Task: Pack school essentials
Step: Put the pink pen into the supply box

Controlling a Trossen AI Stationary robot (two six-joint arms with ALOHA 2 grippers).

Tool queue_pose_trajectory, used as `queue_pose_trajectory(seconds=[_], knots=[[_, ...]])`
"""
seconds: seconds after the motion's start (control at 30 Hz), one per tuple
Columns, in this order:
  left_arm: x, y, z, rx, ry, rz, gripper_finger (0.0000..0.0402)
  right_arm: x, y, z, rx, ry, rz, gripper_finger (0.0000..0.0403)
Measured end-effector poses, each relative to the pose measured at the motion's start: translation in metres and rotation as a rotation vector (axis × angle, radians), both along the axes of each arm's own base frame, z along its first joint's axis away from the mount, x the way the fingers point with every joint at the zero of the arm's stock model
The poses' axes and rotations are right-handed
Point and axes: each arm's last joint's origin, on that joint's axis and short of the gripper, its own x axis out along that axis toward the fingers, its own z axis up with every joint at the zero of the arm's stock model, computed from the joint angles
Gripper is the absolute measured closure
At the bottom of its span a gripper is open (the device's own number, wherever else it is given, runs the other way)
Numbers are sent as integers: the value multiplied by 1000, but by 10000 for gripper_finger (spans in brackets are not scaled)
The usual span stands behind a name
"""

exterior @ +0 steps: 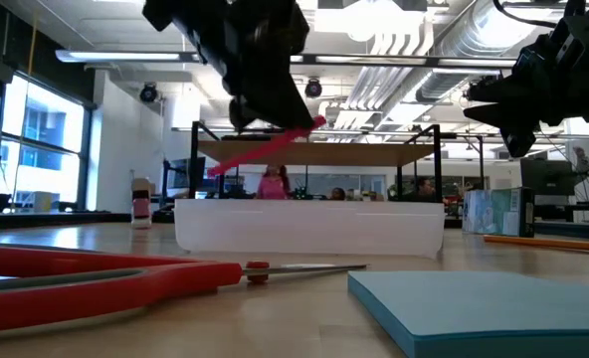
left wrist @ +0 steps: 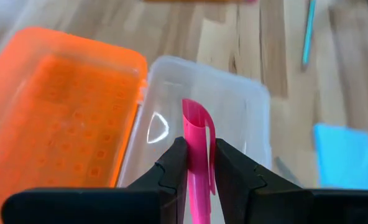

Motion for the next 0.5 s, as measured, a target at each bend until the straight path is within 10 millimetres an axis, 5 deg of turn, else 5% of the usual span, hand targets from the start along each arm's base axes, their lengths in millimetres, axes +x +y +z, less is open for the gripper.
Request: queue_pose_trajectory(seconds=[0.5], knots=[[36, 1, -8, 244, 226, -271, 340, 0, 0, 0, 0, 0, 0, 281]])
